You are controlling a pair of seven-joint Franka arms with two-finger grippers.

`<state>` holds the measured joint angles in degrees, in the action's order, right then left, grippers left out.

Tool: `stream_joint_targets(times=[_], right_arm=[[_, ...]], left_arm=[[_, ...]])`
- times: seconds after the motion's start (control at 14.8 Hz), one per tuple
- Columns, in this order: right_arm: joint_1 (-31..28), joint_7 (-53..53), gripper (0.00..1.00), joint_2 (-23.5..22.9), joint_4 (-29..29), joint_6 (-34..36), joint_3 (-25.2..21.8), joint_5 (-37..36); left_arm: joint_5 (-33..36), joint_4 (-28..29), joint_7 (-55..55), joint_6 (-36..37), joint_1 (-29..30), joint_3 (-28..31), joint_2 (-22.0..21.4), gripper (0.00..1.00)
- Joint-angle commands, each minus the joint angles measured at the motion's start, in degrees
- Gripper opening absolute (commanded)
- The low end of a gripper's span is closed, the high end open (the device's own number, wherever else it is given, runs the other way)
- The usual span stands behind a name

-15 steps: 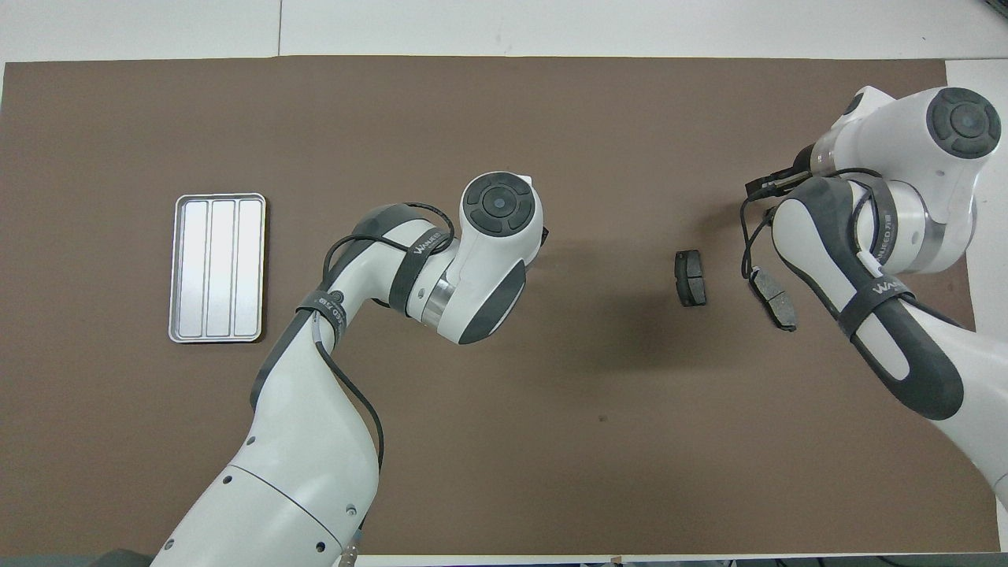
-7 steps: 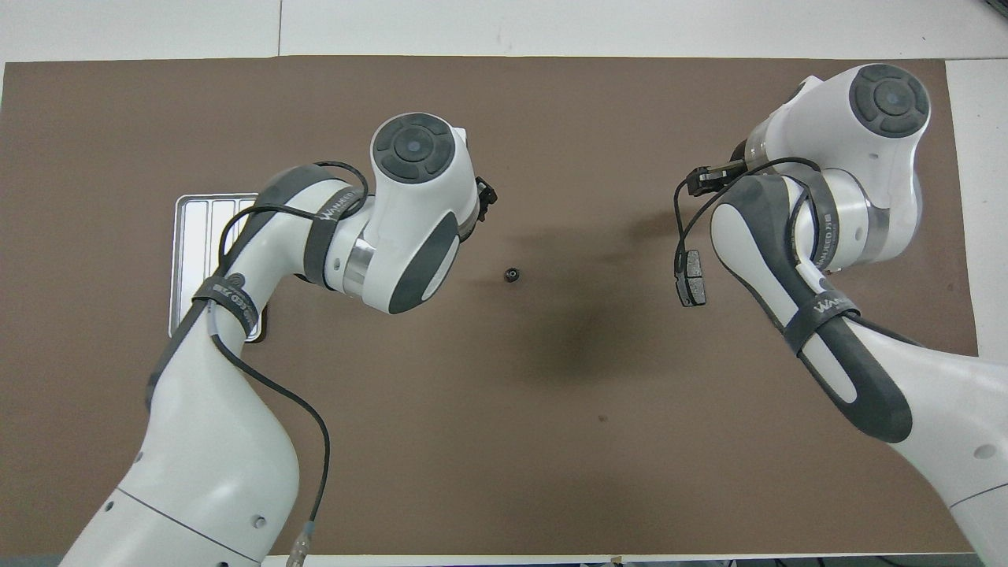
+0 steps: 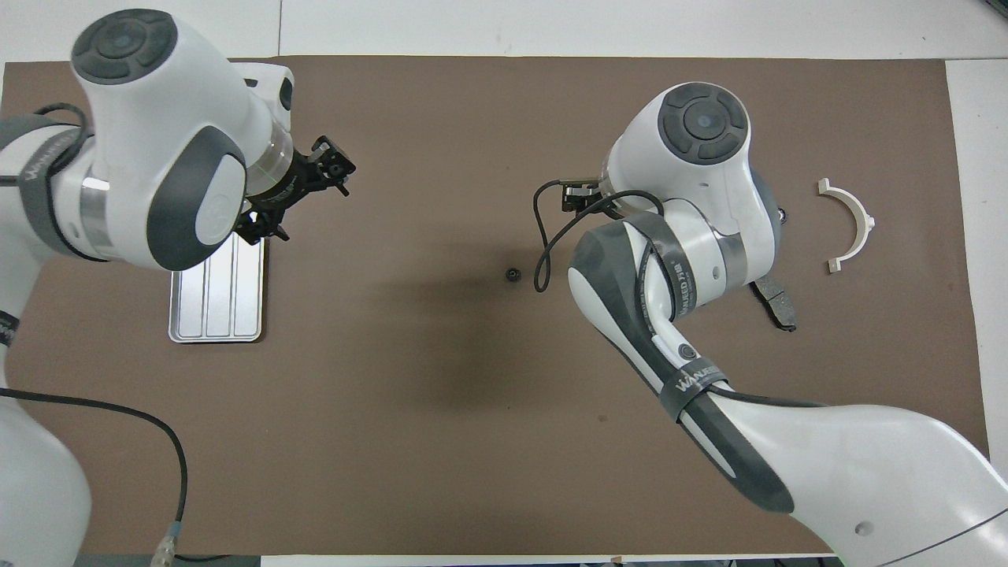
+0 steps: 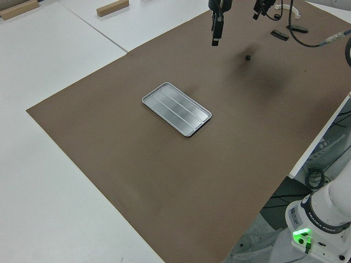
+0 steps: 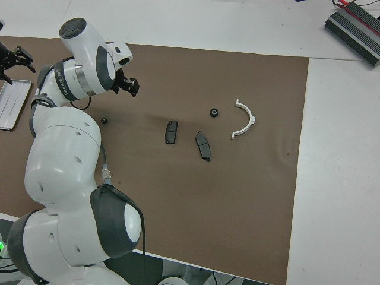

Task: Place bearing gear from tray to pile

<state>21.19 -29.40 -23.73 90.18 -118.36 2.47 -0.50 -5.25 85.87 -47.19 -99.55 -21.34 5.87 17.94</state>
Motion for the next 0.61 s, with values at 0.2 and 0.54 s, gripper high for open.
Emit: stream_joint_targets(times=[0.2, 0.54], right_arm=[[7.6, -6.0, 0.7, -1.8, -1.7, 0.6, 0.1, 0.1], [11.0, -5.4, 0.7, -4.6, -0.8, -1.5, 0.2, 0.1]], left_arm=[[0.3, 2.0, 14.1, 8.0, 7.7, -0.6, -6.1, 1.0], [0.3, 2.0, 20.2, 10.5, 10.2, -0.5, -8.5, 1.0]])
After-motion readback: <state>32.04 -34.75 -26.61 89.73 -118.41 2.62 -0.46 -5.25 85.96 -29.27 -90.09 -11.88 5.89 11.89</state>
